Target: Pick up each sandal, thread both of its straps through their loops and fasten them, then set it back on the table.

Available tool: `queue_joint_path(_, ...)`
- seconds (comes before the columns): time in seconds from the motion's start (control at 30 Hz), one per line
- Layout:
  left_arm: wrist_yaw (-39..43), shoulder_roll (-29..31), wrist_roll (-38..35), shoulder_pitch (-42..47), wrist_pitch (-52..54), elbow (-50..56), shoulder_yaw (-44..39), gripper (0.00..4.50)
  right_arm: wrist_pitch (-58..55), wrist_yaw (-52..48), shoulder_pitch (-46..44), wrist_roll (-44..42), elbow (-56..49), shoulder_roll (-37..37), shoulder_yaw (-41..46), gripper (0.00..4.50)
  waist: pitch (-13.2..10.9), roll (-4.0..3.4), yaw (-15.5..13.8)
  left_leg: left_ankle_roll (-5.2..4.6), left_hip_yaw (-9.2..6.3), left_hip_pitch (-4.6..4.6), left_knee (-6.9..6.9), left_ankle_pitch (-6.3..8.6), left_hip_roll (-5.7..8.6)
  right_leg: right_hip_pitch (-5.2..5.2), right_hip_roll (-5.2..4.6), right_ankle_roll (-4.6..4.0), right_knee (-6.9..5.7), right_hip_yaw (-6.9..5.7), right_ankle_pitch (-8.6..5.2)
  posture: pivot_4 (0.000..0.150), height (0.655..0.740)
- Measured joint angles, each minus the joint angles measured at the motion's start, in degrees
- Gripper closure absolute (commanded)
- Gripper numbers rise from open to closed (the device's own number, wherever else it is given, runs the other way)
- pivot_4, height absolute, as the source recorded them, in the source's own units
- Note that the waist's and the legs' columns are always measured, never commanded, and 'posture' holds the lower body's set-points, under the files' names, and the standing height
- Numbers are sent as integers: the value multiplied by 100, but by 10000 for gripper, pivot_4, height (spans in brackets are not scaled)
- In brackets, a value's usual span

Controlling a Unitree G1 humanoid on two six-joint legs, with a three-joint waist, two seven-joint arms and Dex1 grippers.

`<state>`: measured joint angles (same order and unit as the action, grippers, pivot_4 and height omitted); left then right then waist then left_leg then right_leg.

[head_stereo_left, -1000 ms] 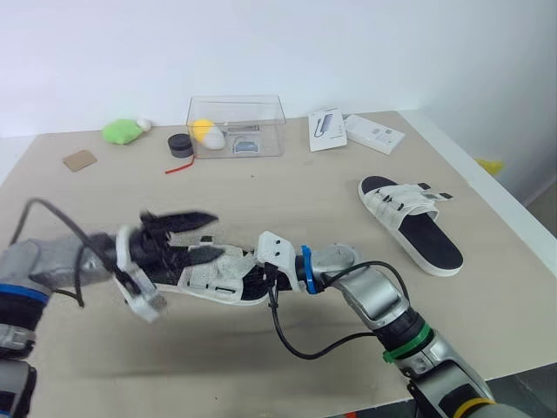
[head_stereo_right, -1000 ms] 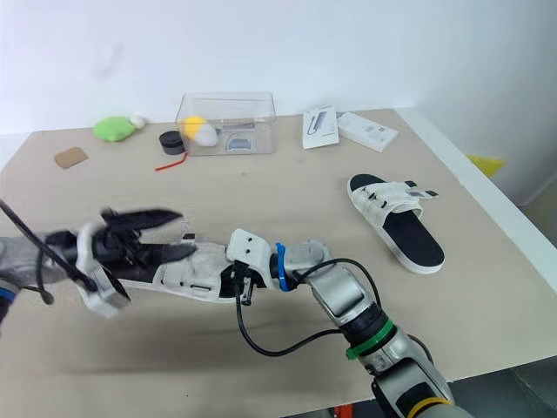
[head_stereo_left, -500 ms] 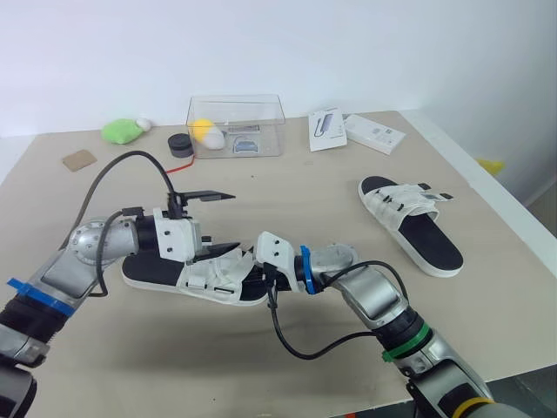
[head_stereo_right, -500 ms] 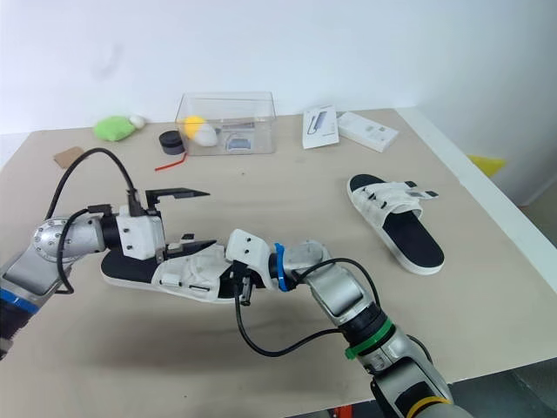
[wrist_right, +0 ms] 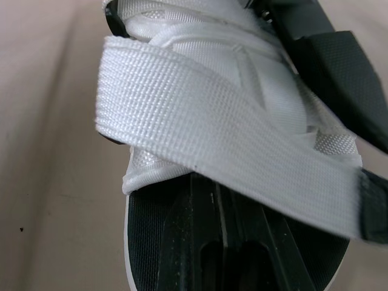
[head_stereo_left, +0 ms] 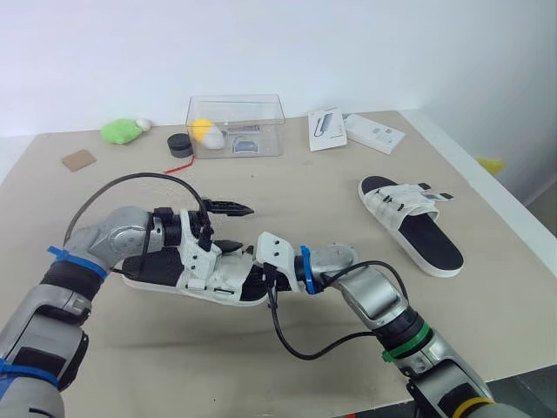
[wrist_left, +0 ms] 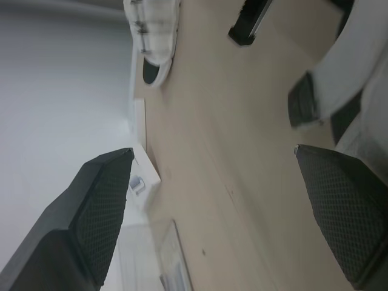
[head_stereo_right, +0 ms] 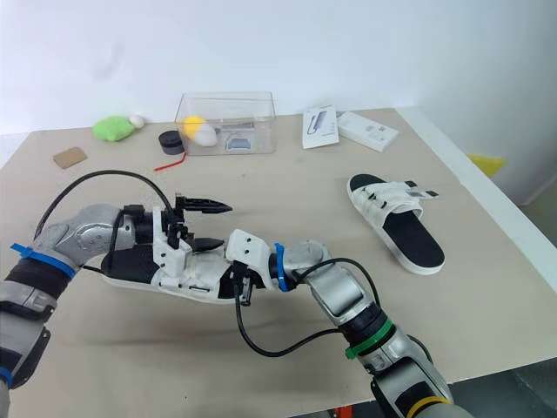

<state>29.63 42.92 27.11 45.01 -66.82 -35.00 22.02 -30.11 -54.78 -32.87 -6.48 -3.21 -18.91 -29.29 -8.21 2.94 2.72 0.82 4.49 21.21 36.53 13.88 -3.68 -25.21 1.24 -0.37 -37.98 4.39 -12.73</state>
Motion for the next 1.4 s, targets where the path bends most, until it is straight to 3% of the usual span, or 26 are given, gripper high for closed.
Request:
queue_joint_path(0.4,-160,-426,350,399,-527,-555,324,855,17,2,0,2,27,28,-2,45000,1,0,10,0,2,-3,0,0,-1,1,4,2,-1,1,0,1500,7400)
queue_joint_path(0.5,-160,-470,350,459,-588,-675,409,9273,18,6,1,2,32,30,0,45000,1,0,10,0,2,-3,0,0,0,1,3,2,-2,2,1,1500,7400)
queue_joint_path(0.57,-145,-510,362,459,-606,-760,495,19968,18,8,1,2,32,31,3,45000,1,0,11,0,2,-3,0,0,-1,1,4,2,-3,2,1,1500,7400)
queue_joint_path(0.77,-131,-561,257,459,-836,-819,578,44641,18,36,1,5,47,57,-1,45000,1,0,19,0,2,-5,0,0,-1,1,5,1,-7,3,1,1500,7400)
queue_joint_path(1.0,-116,-526,-52,425,-869,-841,559,44641,40,41,1,5,60,62,-3,45000,1,0,21,0,2,-8,0,0,-2,1,6,1,-9,3,1,1500,7400)
queue_joint_path(1.03,203,-556,-777,275,-461,-837,532,44641,41,41,1,5,63,62,-1,45000,1,0,22,0,2,-7,0,0,-3,0,6,1,-10,3,1,1500,7400)
queue_joint_path(1.07,244,-564,-880,255,-389,-841,521,44641,41,41,1,5,63,62,0,45000,1,0,23,0,2,-6,2,0,-3,-1,7,1,-12,2,0,1500,7400)
queue_joint_path(1.17,951,-649,-2103,105,559,-734,405,44641,42,57,0,6,66,64,5,45000,0,1,21,0,-2,-1,8,-1,-4,-3,10,0,-15,-2,1,1500,7400)
queue_joint_path(1.27,1922,-725,-3259,109,1985,-414,24,32345,42,68,1,5,68,71,0,45000,0,1,24,0,-4,-2,10,-1,-3,-1,15,0,-15,0,1,1500,7400)
queue_joint_path(1.4,2724,-854,-4131,0,3808,102,-241,14748,43,67,1,5,68,82,-6,45000,0,1,32,0,-7,-1,9,-1,-5,-2,21,-2,-15,1,0,1500,7400)
